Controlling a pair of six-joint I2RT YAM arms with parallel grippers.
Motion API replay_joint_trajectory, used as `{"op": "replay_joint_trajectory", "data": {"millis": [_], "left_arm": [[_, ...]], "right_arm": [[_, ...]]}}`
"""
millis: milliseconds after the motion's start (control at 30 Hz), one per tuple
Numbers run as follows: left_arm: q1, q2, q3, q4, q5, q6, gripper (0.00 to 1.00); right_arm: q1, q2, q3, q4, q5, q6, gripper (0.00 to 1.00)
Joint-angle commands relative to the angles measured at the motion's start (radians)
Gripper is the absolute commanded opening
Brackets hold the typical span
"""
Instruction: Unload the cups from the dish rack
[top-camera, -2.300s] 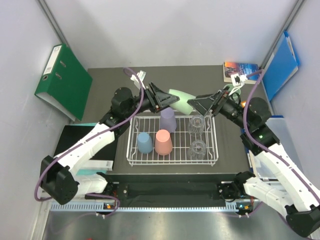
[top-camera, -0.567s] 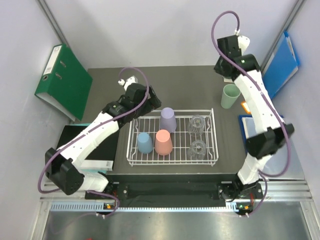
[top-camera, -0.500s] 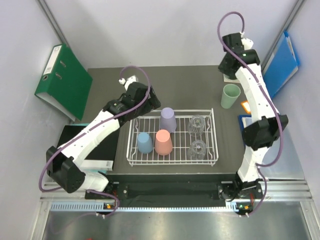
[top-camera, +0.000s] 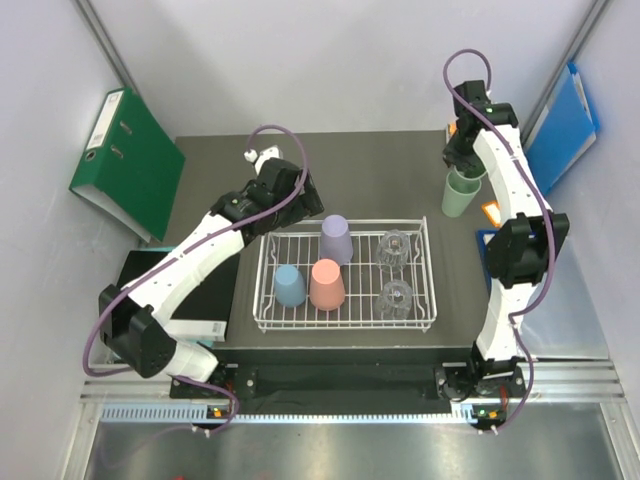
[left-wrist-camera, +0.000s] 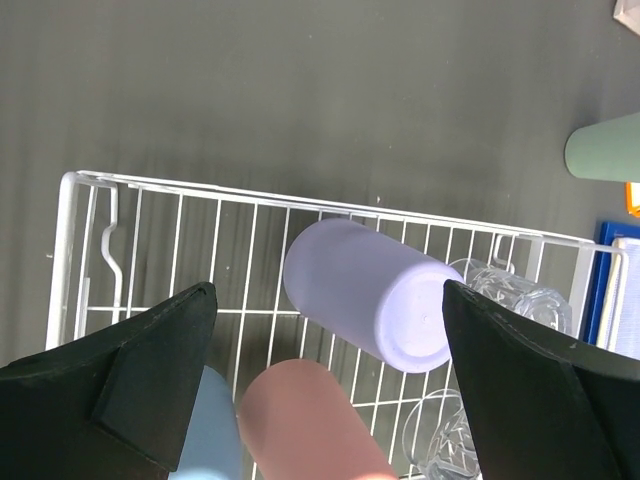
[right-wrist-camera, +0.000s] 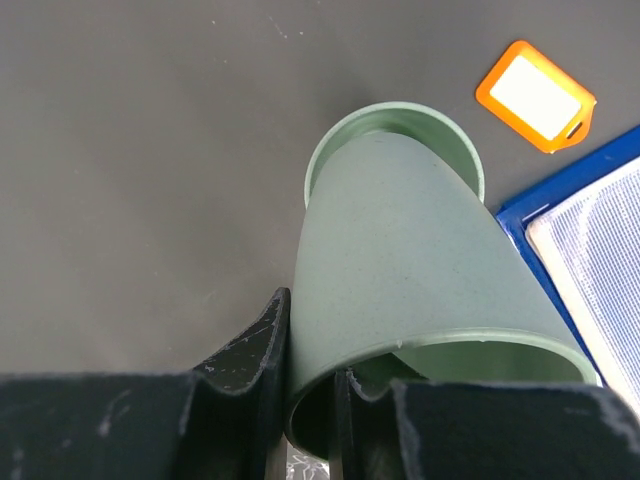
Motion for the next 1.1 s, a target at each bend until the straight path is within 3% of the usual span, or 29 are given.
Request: {"op": "replay_joint_trajectory", "data": {"millis": [0, 167, 267, 300, 400, 567, 733, 833, 900, 967, 1067], "left_arm": [[0.001, 0.006, 0.009, 0.007, 0.008, 0.020, 0.99], [-0.001, 0.006, -0.004, 0.006, 0.010, 0.017, 0.99], [0.001, 0.006, -0.011, 0.001, 0.011, 0.014, 0.99], [0.001, 0.008, -0.011, -0.001, 0.008, 0.014, 0.99], [-0.001, 0.006, -0.009, -0.001, 0.000, 0.014, 0.99], [-0.001, 0.003, -0.005, 0.012, -0.015, 0.023, 0.99], [0.001, 0.003, 0.003, 0.044, -0.003, 0.060, 0.99], [-0.002, 0.014, -0.001, 0.067, 0.049, 0.106, 0.99], [-0.005, 0.032, -0.009, 0.094, 0.108, 0.138, 0.99], [-0.010, 0.055, -0.005, 0.092, 0.112, 0.153, 0.99], [-0.016, 0.109, 0.023, 0.065, 0.112, 0.175, 0.99]], "right_arm": [[-0.001, -0.027, -0.033, 0.038, -0.009, -0.009, 0.00], [-0.007, -0.026, -0.072, 0.073, -0.016, -0.021, 0.00], [-0.007, -0.029, -0.085, 0.093, -0.027, -0.038, 0.23], [-0.007, -0.035, -0.095, 0.109, -0.030, -0.041, 0.36], [-0.007, -0.047, -0.092, 0.132, -0.033, -0.052, 0.50], [-0.004, -0.116, -0.079, 0.213, -0.045, -0.055, 0.57], [0.016, -0.338, -0.179, 0.409, -0.110, -0.076, 0.61], [0.036, -0.540, -0.402, 0.579, -0.338, -0.125, 0.64], [0.050, -0.699, -0.640, 0.769, -0.497, -0.122, 0.69], [0.073, -0.806, -0.877, 0.931, -0.541, -0.072, 0.74], [0.108, -0.947, -1.037, 0.951, -0.565, -0.053, 0.79]]}}
